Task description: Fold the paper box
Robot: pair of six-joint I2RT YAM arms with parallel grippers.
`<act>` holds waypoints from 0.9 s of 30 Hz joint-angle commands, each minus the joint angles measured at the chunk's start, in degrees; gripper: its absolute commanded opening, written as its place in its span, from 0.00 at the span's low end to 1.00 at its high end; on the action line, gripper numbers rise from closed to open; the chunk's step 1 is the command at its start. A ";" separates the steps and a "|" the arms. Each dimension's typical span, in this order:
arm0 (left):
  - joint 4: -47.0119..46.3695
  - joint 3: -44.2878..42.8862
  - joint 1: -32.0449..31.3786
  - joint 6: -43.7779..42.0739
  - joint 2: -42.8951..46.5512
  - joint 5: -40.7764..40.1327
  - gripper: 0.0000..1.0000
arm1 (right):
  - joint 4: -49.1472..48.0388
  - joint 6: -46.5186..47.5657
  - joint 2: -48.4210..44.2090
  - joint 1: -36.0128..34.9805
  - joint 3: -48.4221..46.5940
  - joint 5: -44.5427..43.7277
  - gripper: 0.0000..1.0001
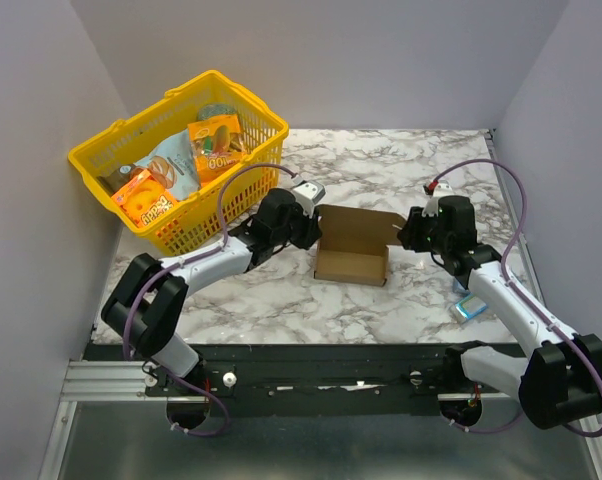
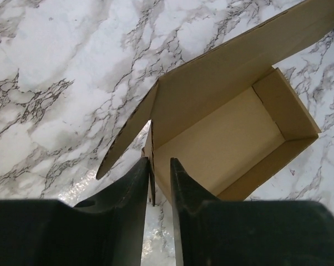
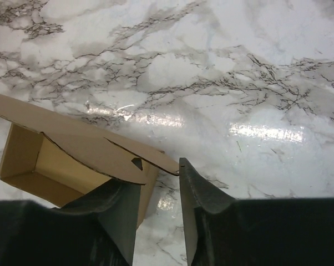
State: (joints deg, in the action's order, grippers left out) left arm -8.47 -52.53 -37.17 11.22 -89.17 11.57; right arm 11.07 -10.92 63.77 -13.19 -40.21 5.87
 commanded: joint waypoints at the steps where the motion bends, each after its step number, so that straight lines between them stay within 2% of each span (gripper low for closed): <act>1: -0.67 -2.13 -1.76 2.04 -1.71 -2.95 0.22 | -2.63 0.11 -0.57 -0.61 1.18 2.74 0.38; 5: -1.20 -2.75 -2.64 4.33 -2.50 -4.10 0.18 | -3.51 -0.16 -1.28 -1.75 1.62 3.71 0.30; 13: -1.38 -3.72 -3.26 8.54 -3.82 -7.00 0.09 | -5.18 -1.03 -1.63 -3.16 2.50 4.15 0.29; 19: -2.25 -4.15 -3.61 13.73 -4.44 -8.84 0.09 | -6.59 -2.70 -0.93 -5.53 3.47 2.14 0.26; 24: -0.85 -5.38 -4.58 14.70 -4.79 -11.13 0.10 | -6.94 -3.76 -1.80 -7.81 4.78 -1.11 0.25; 27: 0.73 -6.35 -5.46 15.84 -5.05 -15.26 0.11 | -6.85 -4.46 -2.68 -9.31 5.93 -3.31 0.25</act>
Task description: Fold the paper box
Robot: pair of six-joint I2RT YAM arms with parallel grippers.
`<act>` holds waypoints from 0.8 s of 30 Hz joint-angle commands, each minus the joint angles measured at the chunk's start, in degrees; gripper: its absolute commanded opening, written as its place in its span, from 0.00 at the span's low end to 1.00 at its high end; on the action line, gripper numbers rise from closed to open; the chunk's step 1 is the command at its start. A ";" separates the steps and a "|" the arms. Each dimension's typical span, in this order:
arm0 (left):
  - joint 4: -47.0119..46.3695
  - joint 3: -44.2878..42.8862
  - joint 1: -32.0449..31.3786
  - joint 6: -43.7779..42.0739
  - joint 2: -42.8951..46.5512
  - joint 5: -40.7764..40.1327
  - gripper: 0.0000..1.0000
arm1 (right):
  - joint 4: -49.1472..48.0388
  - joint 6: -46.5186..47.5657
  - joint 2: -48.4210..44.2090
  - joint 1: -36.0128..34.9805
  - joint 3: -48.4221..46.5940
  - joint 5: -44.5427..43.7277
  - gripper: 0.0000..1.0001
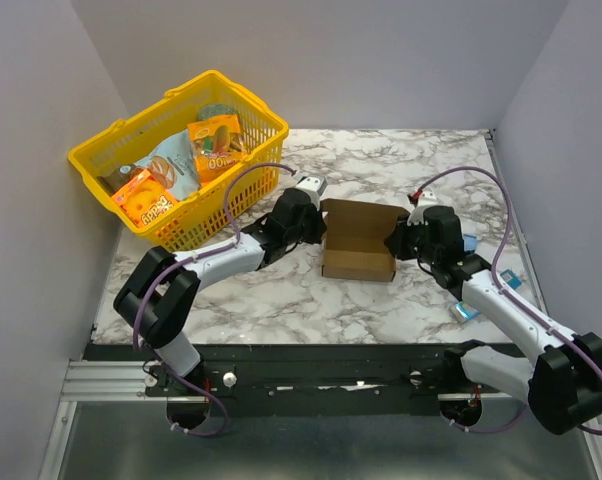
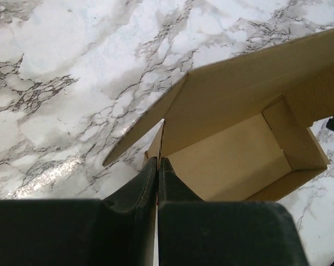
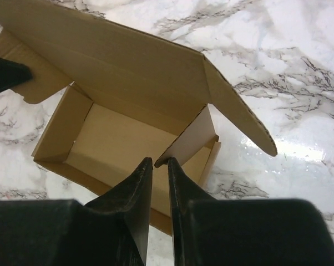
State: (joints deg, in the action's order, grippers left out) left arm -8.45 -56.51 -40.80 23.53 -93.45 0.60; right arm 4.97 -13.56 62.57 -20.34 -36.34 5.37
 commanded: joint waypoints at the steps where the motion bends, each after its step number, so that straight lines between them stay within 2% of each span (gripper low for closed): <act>1: 1.06 -2.64 -1.92 3.89 -0.94 -4.99 0.11 | -0.75 -1.99 -1.66 -2.42 2.67 -3.16 0.25; 16: -0.25 1.57 -6.13 8.55 0.63 -11.76 0.13 | 2.59 -7.27 -3.32 -5.94 4.26 -7.04 0.24; 20: -2.45 1.49 -6.14 1.54 0.99 -9.93 0.09 | 3.29 -7.44 -2.54 -5.94 3.21 -5.72 0.29; 22: -1.93 0.88 -6.14 -6.37 1.69 -9.22 0.07 | 4.42 -9.54 -2.62 -5.94 2.24 -5.63 0.32; 24: -0.61 0.96 -6.14 -14.33 2.30 -8.17 0.05 | 4.87 -9.91 -3.06 -5.94 0.22 -6.24 0.48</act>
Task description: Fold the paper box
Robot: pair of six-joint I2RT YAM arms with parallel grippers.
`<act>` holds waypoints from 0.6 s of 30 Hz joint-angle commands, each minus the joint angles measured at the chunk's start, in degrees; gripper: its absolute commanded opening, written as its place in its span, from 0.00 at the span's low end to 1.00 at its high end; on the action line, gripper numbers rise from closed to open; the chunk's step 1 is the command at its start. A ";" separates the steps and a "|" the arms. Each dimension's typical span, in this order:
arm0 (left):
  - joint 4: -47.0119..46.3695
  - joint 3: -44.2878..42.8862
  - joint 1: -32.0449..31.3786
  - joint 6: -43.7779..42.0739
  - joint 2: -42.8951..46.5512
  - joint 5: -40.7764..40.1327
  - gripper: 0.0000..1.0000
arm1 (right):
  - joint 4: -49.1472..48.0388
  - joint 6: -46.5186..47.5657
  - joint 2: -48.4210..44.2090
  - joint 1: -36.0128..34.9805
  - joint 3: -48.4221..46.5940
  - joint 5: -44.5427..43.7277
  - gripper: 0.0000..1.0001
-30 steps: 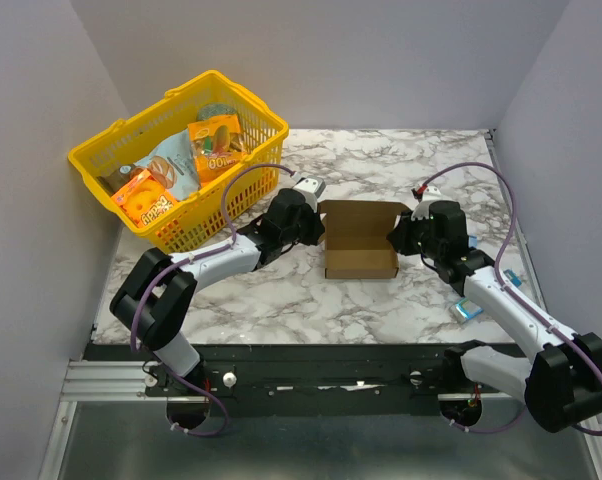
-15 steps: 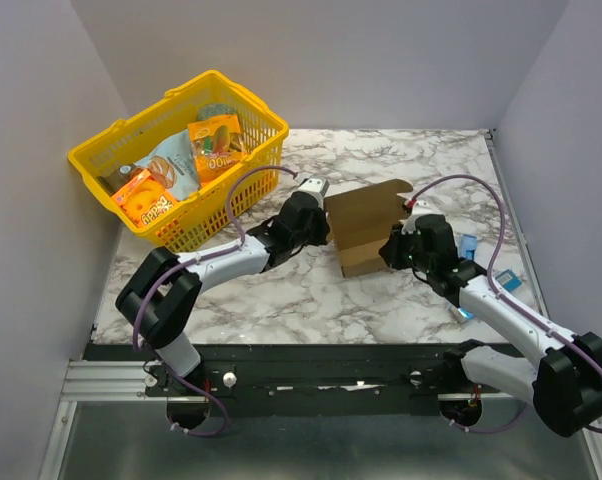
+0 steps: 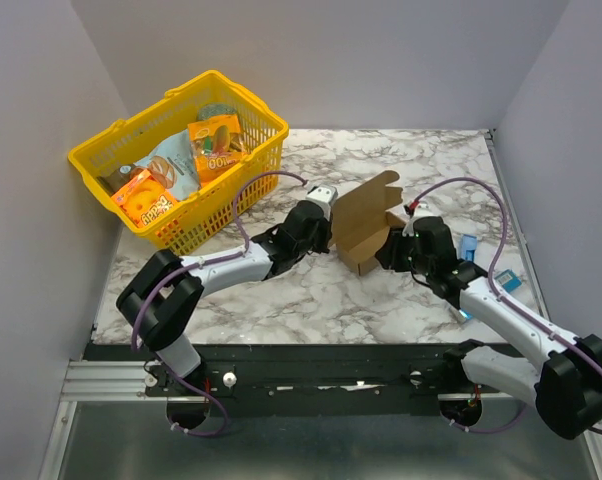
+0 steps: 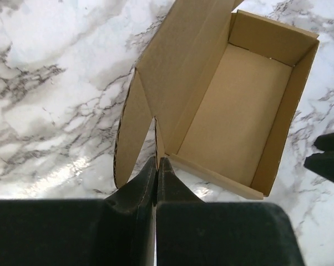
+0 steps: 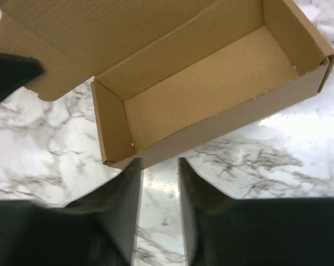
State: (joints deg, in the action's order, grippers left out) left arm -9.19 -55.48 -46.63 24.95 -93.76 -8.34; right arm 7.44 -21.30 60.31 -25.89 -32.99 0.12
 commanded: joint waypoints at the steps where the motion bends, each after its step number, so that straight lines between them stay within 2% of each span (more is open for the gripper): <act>1: 0.49 0.63 -0.30 -17.98 3.66 1.30 0.03 | 3.36 -1.73 -0.81 -0.39 -4.00 -1.43 0.56; 2: 0.84 1.08 -0.30 -20.53 4.36 2.00 0.02 | 3.80 -1.38 -0.90 -0.30 -6.10 -1.96 0.69; 5: 0.40 4.15 -0.04 -26.34 7.18 3.06 0.00 | 4.51 0.91 0.15 0.92 -9.27 -3.11 0.84; 9: 0.14 7.14 1.36 -29.43 10.08 8.24 0.00 | 4.77 4.42 3.93 3.91 -14.28 -1.09 0.88; 18: 1.81 9.25 4.09 -31.80 13.69 16.15 0.00 | 2.67 15.23 10.70 6.90 -15.70 -1.88 0.87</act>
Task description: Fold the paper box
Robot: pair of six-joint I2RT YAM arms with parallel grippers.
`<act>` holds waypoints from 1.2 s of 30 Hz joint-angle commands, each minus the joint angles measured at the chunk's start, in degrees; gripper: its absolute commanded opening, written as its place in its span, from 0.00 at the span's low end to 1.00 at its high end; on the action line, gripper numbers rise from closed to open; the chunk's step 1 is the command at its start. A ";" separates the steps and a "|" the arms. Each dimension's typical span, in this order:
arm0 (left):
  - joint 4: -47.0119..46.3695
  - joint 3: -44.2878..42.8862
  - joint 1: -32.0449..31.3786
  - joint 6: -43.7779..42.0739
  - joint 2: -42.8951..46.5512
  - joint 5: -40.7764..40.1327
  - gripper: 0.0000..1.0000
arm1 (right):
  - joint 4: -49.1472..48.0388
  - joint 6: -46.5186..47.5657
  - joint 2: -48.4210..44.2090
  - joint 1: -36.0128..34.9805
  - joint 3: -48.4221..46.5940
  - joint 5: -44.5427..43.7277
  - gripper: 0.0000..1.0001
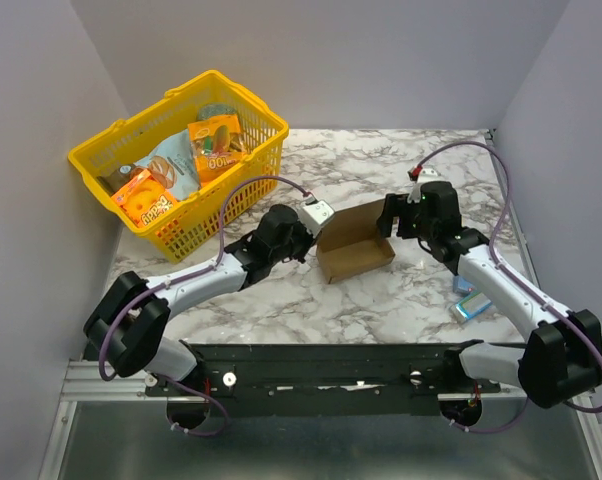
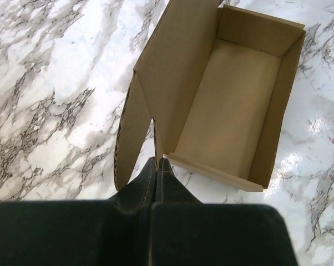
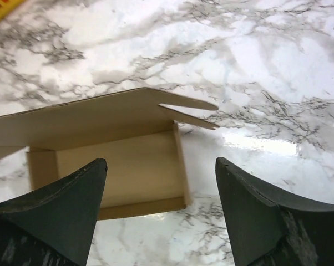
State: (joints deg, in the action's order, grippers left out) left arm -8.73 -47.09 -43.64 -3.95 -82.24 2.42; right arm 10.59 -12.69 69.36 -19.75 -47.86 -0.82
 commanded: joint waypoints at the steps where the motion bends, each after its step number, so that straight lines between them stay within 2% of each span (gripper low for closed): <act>1: 1.61 0.77 1.27 -3.00 2.34 5.93 0.00 | -1.61 7.75 1.83 0.85 -0.49 -0.50 0.87; 7: 2.66 0.33 2.68 -2.64 2.87 11.82 0.00 | -9.78 12.07 1.56 1.03 3.29 1.87 0.83; 12: 3.46 0.16 3.38 -2.47 3.66 12.35 0.00 | -10.15 15.32 3.58 1.03 3.82 3.54 0.77; 20: 3.28 -0.54 4.87 -0.80 3.49 12.00 0.00 | -9.54 14.27 4.73 1.03 3.30 5.65 0.47; 28: 3.55 -1.16 5.67 -1.24 2.61 12.79 0.00 | -8.22 15.06 7.63 1.03 1.89 12.15 0.32; 31: 3.72 -1.16 6.54 -1.24 2.52 12.96 0.00 | -8.39 15.15 7.37 1.03 2.06 13.65 0.30; 36: 3.46 -1.69 7.78 0.16 2.35 13.05 0.02 | -9.09 14.97 6.75 1.03 2.68 13.83 0.13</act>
State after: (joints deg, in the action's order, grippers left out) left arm -4.51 -46.92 -36.71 -5.08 -79.61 13.23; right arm 2.09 1.91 76.58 -18.63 -44.84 10.20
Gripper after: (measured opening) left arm 0.013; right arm 0.178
